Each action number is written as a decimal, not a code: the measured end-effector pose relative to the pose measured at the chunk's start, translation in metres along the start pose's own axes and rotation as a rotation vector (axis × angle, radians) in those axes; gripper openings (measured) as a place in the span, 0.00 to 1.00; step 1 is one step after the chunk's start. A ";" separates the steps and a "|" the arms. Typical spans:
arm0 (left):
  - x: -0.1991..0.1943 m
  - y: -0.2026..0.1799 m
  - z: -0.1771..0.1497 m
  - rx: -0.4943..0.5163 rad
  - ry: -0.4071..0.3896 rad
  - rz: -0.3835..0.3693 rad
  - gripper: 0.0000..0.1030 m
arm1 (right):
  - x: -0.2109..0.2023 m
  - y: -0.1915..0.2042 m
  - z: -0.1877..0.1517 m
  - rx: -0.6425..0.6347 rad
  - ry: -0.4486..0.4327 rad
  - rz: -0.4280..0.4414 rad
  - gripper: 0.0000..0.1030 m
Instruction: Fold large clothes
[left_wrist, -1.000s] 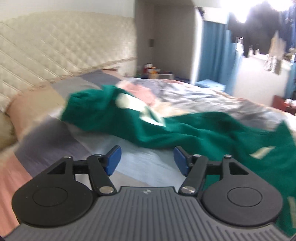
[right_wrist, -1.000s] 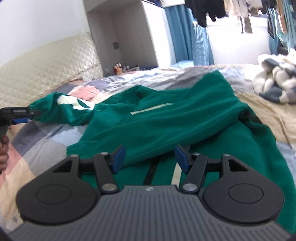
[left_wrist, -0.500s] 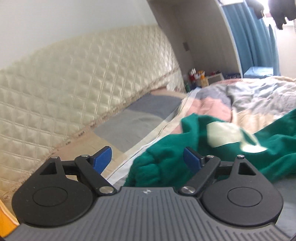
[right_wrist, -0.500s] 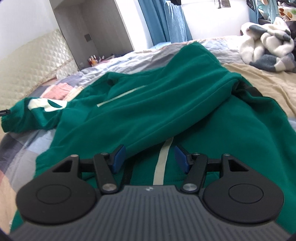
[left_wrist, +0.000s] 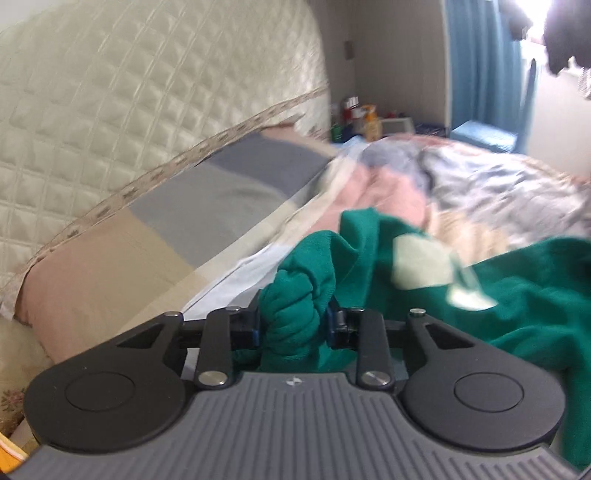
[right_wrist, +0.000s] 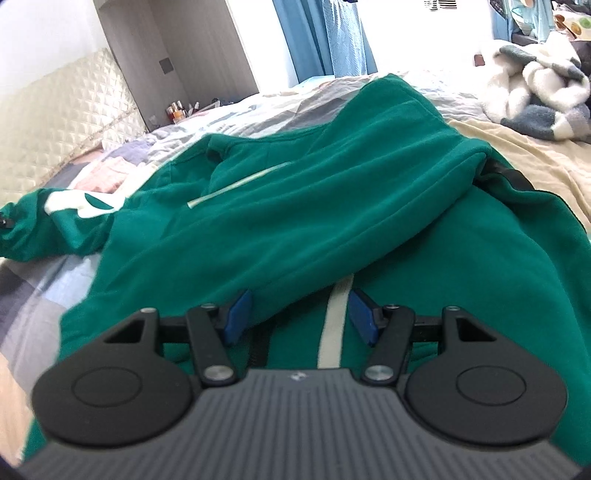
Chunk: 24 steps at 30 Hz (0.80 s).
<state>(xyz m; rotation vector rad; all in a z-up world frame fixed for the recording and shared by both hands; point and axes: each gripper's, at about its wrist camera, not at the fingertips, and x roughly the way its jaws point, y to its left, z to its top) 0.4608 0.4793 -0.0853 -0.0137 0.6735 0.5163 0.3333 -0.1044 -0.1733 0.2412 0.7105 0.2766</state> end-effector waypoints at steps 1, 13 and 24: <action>-0.009 -0.003 0.007 -0.007 -0.001 -0.009 0.32 | -0.003 0.001 0.002 0.012 -0.002 0.014 0.59; -0.180 -0.082 0.115 -0.064 -0.018 -0.179 0.31 | -0.059 -0.010 0.018 0.054 -0.075 0.113 0.59; -0.304 -0.268 0.128 0.067 -0.028 -0.285 0.31 | -0.129 -0.040 0.036 0.035 -0.136 0.159 0.62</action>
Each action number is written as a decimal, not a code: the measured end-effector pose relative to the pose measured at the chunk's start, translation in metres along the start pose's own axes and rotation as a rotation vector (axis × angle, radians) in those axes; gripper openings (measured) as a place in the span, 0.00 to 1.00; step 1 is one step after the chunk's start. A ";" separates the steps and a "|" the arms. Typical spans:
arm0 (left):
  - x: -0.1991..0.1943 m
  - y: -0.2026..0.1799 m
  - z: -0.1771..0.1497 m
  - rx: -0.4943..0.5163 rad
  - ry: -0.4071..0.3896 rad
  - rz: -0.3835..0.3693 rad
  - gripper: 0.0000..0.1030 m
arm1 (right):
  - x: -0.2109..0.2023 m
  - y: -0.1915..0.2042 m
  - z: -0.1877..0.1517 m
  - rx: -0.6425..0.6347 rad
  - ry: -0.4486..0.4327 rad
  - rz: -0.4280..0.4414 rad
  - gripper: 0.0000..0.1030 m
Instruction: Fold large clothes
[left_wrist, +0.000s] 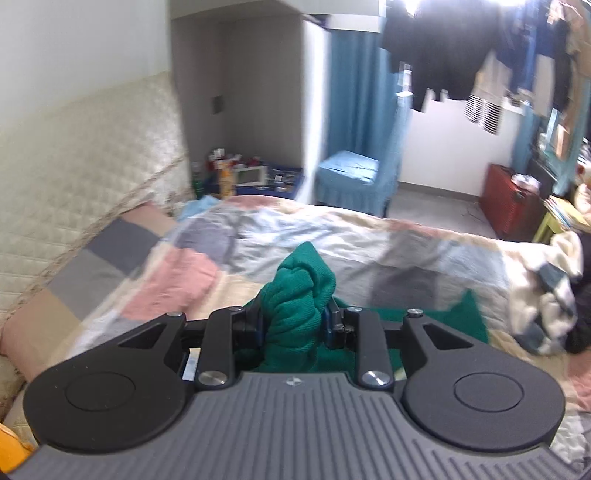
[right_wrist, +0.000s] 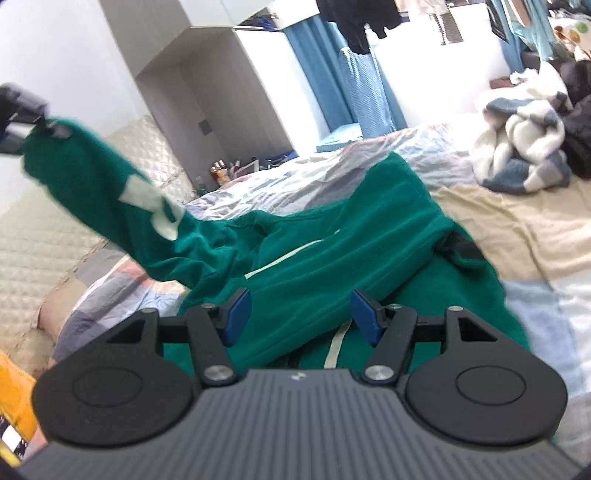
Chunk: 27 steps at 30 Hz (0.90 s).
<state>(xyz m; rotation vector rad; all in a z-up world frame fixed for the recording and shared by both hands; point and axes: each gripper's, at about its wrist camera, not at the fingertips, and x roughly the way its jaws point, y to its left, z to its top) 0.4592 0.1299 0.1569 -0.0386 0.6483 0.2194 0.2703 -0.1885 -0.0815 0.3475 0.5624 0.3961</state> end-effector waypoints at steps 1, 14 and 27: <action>-0.001 -0.020 -0.003 0.009 0.005 -0.011 0.31 | -0.006 -0.002 0.002 -0.001 -0.009 -0.002 0.62; 0.029 -0.227 -0.104 0.049 0.090 -0.176 0.31 | -0.066 -0.071 0.007 0.030 -0.066 -0.018 0.62; 0.126 -0.285 -0.213 0.017 0.233 -0.246 0.37 | -0.069 -0.151 0.006 0.246 -0.113 -0.054 0.62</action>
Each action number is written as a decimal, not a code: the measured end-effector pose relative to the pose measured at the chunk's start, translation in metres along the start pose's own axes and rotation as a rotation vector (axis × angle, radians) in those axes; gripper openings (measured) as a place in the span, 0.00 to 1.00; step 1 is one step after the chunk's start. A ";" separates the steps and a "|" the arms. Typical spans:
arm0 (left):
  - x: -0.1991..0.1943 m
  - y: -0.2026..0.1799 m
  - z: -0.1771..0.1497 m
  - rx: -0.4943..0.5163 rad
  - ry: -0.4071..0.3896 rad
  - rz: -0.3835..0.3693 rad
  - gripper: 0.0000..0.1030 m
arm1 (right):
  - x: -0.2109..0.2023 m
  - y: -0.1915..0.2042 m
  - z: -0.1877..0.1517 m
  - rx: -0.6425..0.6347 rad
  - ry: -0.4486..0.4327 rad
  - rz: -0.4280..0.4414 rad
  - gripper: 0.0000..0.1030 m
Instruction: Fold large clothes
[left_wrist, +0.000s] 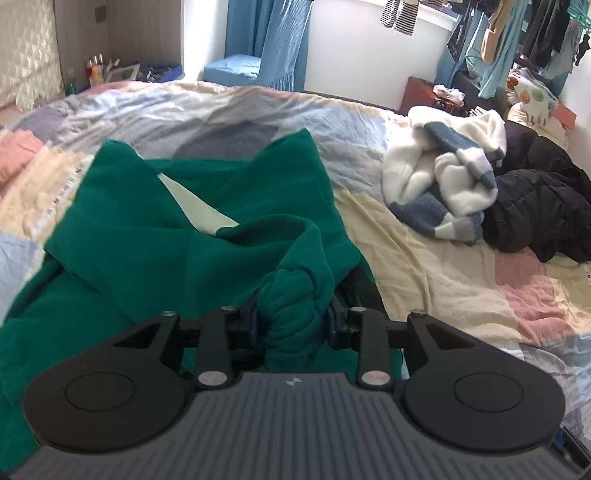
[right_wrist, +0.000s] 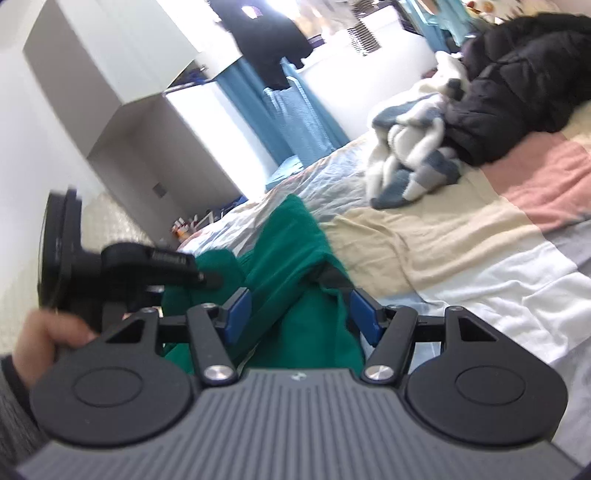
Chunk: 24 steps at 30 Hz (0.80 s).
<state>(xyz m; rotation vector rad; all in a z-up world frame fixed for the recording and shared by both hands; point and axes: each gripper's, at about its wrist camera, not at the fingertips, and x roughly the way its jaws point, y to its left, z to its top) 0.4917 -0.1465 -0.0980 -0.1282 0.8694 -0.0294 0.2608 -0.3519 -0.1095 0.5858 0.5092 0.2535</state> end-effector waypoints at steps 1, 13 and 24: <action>0.001 -0.001 0.000 0.004 -0.001 -0.009 0.46 | 0.001 -0.002 0.000 0.002 -0.002 -0.005 0.62; -0.063 0.033 -0.014 0.034 -0.148 -0.138 0.69 | 0.012 0.014 -0.013 -0.050 0.032 0.006 0.62; -0.060 0.092 -0.063 0.097 -0.270 -0.024 0.69 | 0.040 0.055 -0.034 -0.204 0.068 -0.001 0.61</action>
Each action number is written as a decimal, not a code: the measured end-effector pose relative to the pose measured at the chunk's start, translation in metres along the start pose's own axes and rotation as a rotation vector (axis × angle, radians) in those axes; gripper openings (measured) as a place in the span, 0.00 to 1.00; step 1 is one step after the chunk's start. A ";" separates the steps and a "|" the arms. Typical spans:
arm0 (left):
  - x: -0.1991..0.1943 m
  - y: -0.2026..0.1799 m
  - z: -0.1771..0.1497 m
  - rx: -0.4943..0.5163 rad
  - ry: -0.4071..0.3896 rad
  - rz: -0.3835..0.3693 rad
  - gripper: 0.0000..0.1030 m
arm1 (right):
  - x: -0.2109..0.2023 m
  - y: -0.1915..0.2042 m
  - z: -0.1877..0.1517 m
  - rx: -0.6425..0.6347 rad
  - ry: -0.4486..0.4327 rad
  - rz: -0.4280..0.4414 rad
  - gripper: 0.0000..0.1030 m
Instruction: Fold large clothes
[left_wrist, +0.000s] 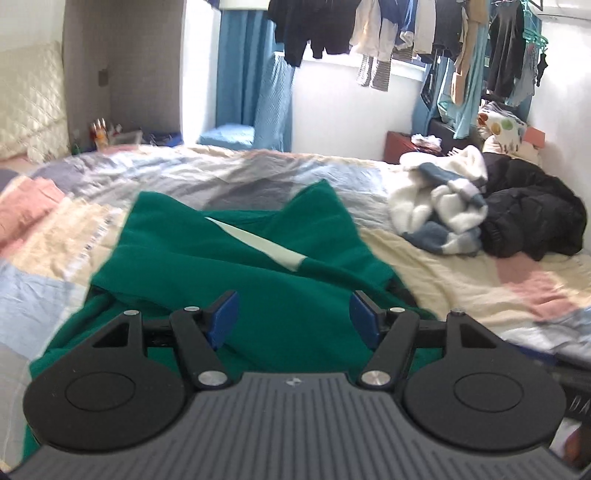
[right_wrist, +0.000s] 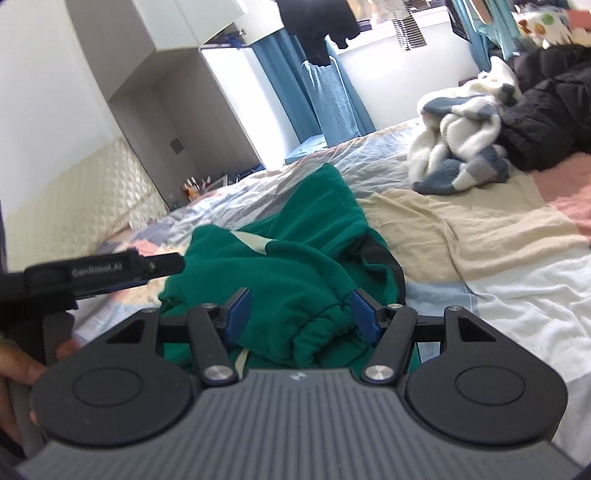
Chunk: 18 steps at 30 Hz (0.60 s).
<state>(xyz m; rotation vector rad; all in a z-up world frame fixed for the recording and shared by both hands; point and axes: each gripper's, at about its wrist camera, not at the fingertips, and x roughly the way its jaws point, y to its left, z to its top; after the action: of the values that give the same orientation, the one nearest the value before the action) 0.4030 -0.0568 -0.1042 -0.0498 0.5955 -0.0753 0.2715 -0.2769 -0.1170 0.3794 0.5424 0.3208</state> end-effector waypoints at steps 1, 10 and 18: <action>0.002 0.007 -0.006 -0.008 -0.013 0.003 0.69 | 0.005 0.002 -0.001 -0.009 0.003 -0.013 0.61; 0.045 0.057 -0.044 -0.031 -0.007 0.019 0.69 | 0.043 0.024 -0.013 -0.075 0.036 -0.103 0.58; 0.102 0.082 -0.061 -0.063 0.059 0.005 0.69 | 0.085 0.018 -0.015 -0.146 0.022 -0.182 0.49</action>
<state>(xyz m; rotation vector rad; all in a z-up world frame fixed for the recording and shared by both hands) 0.4578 0.0147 -0.2175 -0.1076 0.6565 -0.0535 0.3283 -0.2241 -0.1584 0.1834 0.5674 0.1876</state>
